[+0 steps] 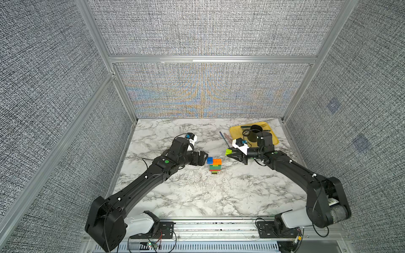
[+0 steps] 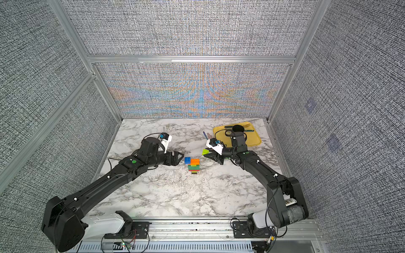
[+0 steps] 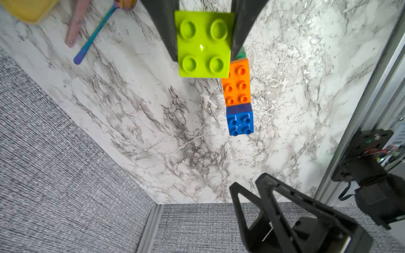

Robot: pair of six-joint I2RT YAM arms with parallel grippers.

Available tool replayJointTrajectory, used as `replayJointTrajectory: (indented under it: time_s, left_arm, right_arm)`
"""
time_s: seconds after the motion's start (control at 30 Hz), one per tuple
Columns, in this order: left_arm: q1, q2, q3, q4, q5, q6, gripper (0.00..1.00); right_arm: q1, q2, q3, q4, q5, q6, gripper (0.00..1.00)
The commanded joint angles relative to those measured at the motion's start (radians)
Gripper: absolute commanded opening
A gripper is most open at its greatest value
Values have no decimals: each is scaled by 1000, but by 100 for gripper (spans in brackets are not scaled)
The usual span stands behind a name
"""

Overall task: Assemble a carrot with lego
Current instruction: Adjust the lego brick at the center of the board, then assemble the lego brick with the lego brick.

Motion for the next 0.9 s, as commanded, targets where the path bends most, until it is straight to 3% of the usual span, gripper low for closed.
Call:
replayJointTrajectory:
  time_s: [0.0,0.3,0.87]
  left_arm:
    - [6,44,51,-111,64,-58,93]
    - [7,181,161,-196,121,-49,91]
    - [7,234,203,-242,93,-27,91]
  right_arm:
    - [5,40,45,-154,-56,-168,16]
    - [57,121,97,-165,-57,-207,15]
    - [71,204,168,-270,-75,-265,12]
